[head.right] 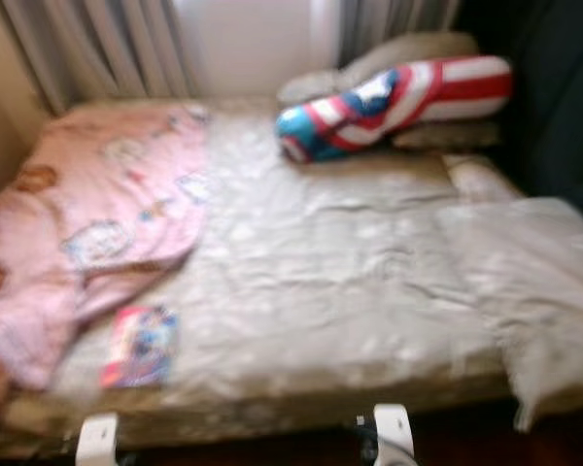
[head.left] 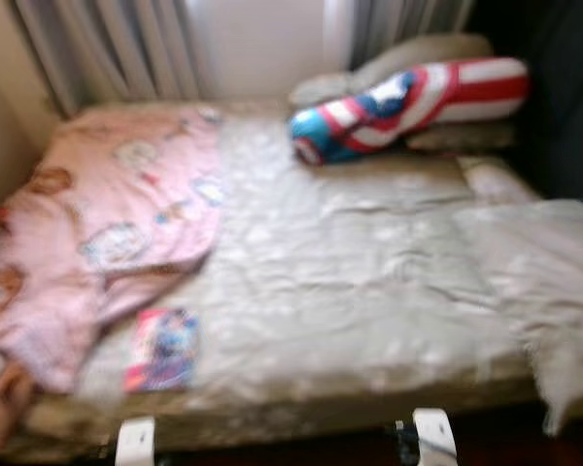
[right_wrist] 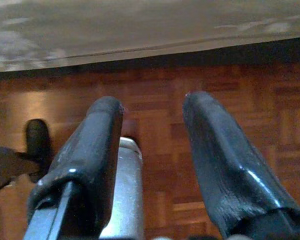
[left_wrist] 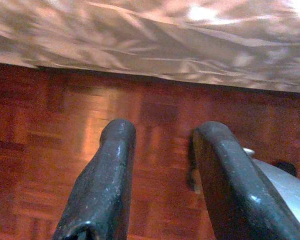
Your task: Clean up the room
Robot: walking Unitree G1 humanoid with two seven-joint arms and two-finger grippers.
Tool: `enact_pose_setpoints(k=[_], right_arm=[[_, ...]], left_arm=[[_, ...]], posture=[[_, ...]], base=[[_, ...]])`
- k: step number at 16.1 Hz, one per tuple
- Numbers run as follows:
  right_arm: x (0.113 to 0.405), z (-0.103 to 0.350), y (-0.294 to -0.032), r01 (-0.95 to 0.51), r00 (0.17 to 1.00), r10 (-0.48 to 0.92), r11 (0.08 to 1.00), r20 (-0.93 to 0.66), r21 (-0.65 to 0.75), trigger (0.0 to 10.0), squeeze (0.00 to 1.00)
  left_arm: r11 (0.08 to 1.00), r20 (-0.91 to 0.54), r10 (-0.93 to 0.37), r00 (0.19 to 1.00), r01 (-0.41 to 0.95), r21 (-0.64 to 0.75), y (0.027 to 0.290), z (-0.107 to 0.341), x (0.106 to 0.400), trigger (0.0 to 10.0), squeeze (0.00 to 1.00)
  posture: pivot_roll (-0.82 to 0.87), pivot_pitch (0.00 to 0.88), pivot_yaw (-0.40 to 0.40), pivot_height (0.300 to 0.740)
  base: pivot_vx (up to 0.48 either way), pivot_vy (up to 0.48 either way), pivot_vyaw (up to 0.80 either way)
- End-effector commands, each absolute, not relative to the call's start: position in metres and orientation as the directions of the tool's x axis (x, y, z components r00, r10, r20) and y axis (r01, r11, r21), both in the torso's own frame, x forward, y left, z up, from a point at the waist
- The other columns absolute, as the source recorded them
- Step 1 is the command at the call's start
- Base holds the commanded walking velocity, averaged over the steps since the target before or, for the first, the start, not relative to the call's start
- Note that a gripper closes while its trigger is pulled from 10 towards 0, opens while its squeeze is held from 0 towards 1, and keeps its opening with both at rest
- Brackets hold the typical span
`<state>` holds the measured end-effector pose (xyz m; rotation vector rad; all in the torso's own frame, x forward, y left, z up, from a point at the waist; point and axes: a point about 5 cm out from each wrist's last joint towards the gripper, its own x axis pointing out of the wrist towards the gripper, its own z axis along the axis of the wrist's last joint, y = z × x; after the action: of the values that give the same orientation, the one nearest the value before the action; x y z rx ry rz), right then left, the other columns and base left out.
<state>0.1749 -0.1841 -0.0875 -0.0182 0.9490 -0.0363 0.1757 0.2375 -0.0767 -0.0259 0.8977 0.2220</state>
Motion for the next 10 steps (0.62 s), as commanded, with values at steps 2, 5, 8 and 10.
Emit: enact_pose_setpoints(k=[2,5,8,10], right_arm=[[0.168,-0.09,-0.192,0.02,0.568,-0.056,0.998,-0.821,-0.055,10.0,0.0],[0.169,-0.089,-0.191,0.006,0.572,-0.05,0.998,-0.819,-0.056,10.0,0.0],[0.168,-0.09,-0.188,0.015,0.565,-0.035,0.999,-0.824,-0.033,10.0,0.0],[0.167,-0.091,-0.186,-0.024,0.561,-0.018,0.999,-0.828,-0.037,10.0,0.0]], left_arm=[[0.978,-0.79,0.176,0.587,-0.194,0.074,0.235,-0.079,0.172,10.0,0.0],[0.977,-0.787,0.186,0.589,-0.199,0.082,0.246,-0.077,0.171,10.0,0.0],[0.975,-0.782,0.193,0.593,-0.204,0.085,0.252,-0.075,0.17,10.0,0.0],[0.973,-0.781,0.198,0.593,-0.214,0.085,0.252,-0.075,0.17,10.0,0.0]], posture=[[-0.02,0.073,0.02,0.74],[-0.01,0.065,0.021,0.74],[-0.01,0.054,0.024,0.74],[-0.01,0.047,0.024,0.74]], base=[[0.0,0.48,0.0],[0.0,0.48,0.8],[0.0,0.48,0.18],[0.0,0.48,0.0]])
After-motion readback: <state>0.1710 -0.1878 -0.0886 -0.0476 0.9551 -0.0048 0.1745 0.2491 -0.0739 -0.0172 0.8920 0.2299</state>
